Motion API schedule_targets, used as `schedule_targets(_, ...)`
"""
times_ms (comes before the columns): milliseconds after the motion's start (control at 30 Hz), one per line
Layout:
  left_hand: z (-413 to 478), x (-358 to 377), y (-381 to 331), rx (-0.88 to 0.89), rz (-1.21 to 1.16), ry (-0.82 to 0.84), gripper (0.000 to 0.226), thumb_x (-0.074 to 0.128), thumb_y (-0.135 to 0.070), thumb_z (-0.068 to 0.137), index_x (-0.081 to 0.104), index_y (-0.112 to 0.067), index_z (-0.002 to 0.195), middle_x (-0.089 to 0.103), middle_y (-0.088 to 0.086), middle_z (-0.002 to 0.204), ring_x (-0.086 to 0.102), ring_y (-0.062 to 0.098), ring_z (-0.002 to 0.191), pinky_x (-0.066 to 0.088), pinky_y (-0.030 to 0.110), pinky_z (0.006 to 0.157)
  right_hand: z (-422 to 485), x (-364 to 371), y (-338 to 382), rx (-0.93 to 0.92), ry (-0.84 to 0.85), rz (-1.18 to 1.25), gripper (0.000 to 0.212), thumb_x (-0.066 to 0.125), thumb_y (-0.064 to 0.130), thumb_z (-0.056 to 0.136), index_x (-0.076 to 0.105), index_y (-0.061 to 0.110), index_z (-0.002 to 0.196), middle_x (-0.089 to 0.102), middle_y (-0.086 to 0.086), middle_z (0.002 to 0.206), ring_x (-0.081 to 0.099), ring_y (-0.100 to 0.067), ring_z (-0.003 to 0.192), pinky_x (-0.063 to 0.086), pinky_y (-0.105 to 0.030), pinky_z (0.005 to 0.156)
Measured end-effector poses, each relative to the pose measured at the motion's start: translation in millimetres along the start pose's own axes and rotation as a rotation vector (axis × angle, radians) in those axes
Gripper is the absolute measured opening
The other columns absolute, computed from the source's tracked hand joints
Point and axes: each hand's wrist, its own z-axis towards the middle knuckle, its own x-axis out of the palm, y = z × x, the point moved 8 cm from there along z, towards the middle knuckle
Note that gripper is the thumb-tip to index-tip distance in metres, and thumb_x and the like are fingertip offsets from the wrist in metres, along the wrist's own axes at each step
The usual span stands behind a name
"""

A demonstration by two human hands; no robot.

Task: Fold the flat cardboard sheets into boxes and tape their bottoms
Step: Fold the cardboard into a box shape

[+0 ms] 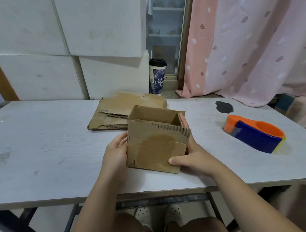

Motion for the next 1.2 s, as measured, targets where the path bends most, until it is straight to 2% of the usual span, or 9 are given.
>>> schedule_targets(133, -11, -7, -36, 0.277, 0.135, -0.103, 0.03, 0.039, -0.017, 0.101, 0.065, -0.025, 0.114, 0.07, -0.005, 0.107, 0.064, 0.012, 0.102, 0.052, 0.019, 0.071, 0, 4, 5, 0.013, 0.081, -0.082, 0.114, 0.076, 0.006, 0.073, 0.006, 0.075, 0.131, 0.032, 0.053, 0.128, 0.049, 0.016, 0.113, 0.046, -0.008, 0.081)
schedule_targets(300, -45, 10, -74, 0.637, 0.225, -0.124, 0.04, 0.032, -0.046, 0.093, 0.059, -0.032, 0.119, 0.061, -0.015, 0.119, 0.055, 0.001, 0.113, 0.046, 0.012, 0.086, 4, 1, 4, 0.037, 0.069, -0.129, 0.11, 0.08, 0.01, 0.07, 0.013, 0.068, 0.136, 0.031, 0.016, 0.147, 0.051, 0.009, 0.115, 0.047, -0.012, 0.084)
schedule_targets(367, -47, 16, -69, 0.66, 0.302, -0.093, 0.041, 0.039, -0.047, 0.089, 0.055, -0.033, 0.124, 0.059, -0.025, 0.121, 0.051, -0.006, 0.116, 0.042, 0.007, 0.089, 4, -1, 4, 0.055, 0.06, -0.158, 0.108, 0.081, 0.015, 0.069, 0.015, 0.068, 0.135, 0.034, 0.012, 0.146, 0.05, 0.002, 0.119, 0.047, -0.015, 0.087)
schedule_targets(500, -45, 15, -61, 0.683, 0.405, -0.119, 0.036, 0.048, -0.049, 0.083, 0.05, -0.042, 0.118, 0.059, -0.042, 0.102, 0.055, -0.017, 0.096, 0.042, 0.003, 0.068, 5, -1, 6, 0.058, 0.056, -0.198, 0.101, 0.081, 0.019, 0.066, 0.023, 0.064, 0.135, 0.039, 0.011, 0.141, 0.05, -0.001, 0.119, 0.046, -0.017, 0.088)
schedule_targets(700, -41, 14, -60, 0.72, 0.568, -0.18, 0.042, 0.042, -0.053, 0.083, 0.051, -0.03, 0.117, 0.059, -0.028, 0.084, 0.06, -0.007, 0.07, 0.041, 0.007, 0.054, 6, -4, 4, 0.068, 0.029, -0.274, 0.084, 0.081, 0.039, 0.059, 0.036, 0.059, 0.127, 0.044, 0.011, 0.135, 0.048, -0.009, 0.122, 0.047, -0.034, 0.097)
schedule_targets(867, -39, 12, -62, 0.725, 0.653, -0.2, 0.047, 0.035, -0.051, 0.087, 0.055, -0.022, 0.118, 0.055, -0.018, 0.068, 0.056, 0.005, 0.06, 0.04, 0.013, 0.048, 8, 1, 8, 0.04, -0.043, -0.091, 0.07, 0.055, 0.085, 0.063, 0.047, 0.051, 0.124, 0.052, 0.013, 0.132, 0.054, -0.002, 0.117, 0.045, -0.026, 0.097)
schedule_targets(1033, -45, 14, -69, 0.799, 0.721, -0.261, 0.046, 0.05, -0.045, 0.086, 0.055, -0.017, 0.122, 0.055, -0.013, 0.066, 0.052, 0.007, 0.048, 0.042, 0.019, 0.045, 6, -6, 16, -0.131, -0.379, 0.142, 0.057, 0.066, 0.053, 0.071, 0.04, 0.047, 0.122, 0.05, 0.003, 0.134, 0.054, -0.01, 0.119, 0.045, -0.026, 0.095)
schedule_targets(1133, -40, 11, -66, 0.709, 0.574, -0.236, 0.058, 0.063, -0.028, 0.087, 0.037, -0.028, 0.139, 0.057, -0.02, 0.111, 0.062, 0.001, 0.092, 0.048, 0.008, 0.074, 8, -9, 16, -0.142, -0.44, 0.192, 0.065, 0.066, 0.036, 0.076, 0.031, 0.059, 0.125, 0.049, 0.004, 0.131, 0.055, -0.008, 0.116, 0.045, -0.02, 0.092)
schedule_targets(1200, -35, 12, -61, 0.624, 0.458, -0.204, 0.07, 0.062, -0.018, 0.088, 0.023, -0.046, 0.139, 0.036, -0.034, 0.13, 0.044, -0.006, 0.122, 0.042, 0.006, 0.09, 11, -8, 17, -0.142, -0.425, 0.174, 0.063, 0.062, 0.033, 0.079, 0.033, 0.067, 0.123, 0.049, 0.011, 0.127, 0.055, -0.002, 0.113, 0.047, -0.013, 0.082)
